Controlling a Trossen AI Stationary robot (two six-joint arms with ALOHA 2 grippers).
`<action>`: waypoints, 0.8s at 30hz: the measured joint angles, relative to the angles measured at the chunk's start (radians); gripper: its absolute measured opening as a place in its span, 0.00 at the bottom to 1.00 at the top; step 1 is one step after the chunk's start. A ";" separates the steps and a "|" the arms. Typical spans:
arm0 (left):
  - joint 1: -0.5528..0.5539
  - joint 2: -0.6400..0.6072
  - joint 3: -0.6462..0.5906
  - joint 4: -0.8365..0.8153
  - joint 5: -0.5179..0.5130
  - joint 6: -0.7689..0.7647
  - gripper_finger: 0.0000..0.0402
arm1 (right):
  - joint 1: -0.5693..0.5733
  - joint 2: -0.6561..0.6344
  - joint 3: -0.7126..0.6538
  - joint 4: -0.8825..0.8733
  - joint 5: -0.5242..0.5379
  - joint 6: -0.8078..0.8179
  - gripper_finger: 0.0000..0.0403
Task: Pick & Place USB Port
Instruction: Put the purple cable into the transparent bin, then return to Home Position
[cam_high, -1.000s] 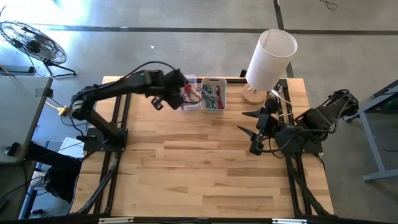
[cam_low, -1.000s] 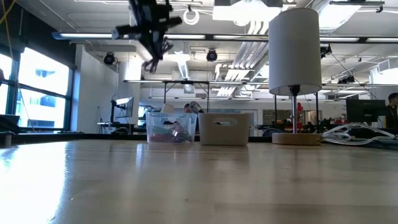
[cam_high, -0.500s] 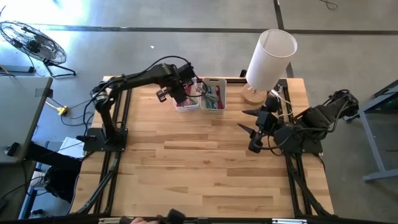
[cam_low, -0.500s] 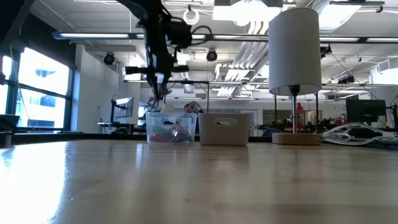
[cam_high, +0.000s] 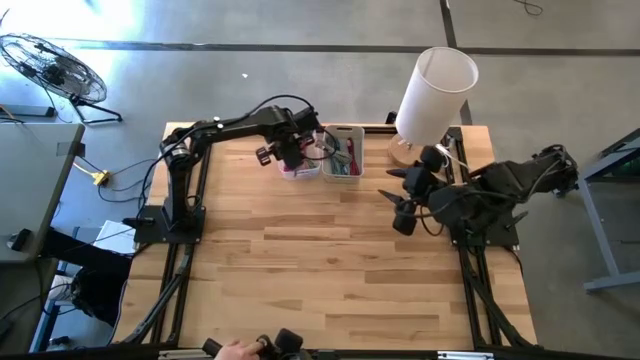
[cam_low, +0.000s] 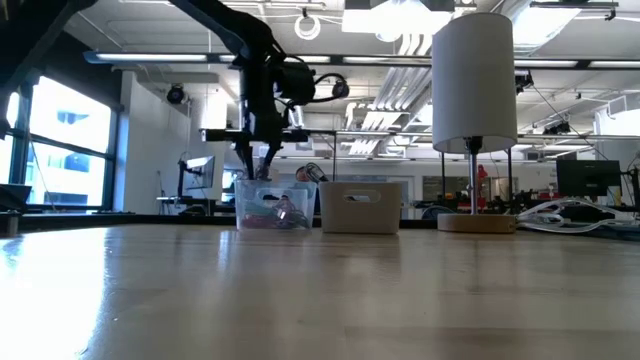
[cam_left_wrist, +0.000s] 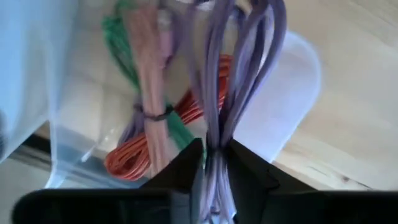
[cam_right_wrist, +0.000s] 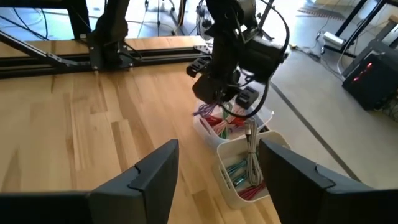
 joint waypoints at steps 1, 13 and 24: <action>0.000 -0.001 0.000 0.011 0.000 -0.013 0.18 | -0.007 0.000 0.000 -0.001 -0.010 0.000 0.53; -0.001 -0.008 0.001 0.048 -0.203 -0.089 0.26 | -0.053 0.000 0.000 -0.003 -0.103 -0.007 0.53; -0.024 -0.210 0.112 -0.102 -0.062 -0.442 0.24 | -0.051 -0.004 0.000 0.052 -0.337 -0.077 0.51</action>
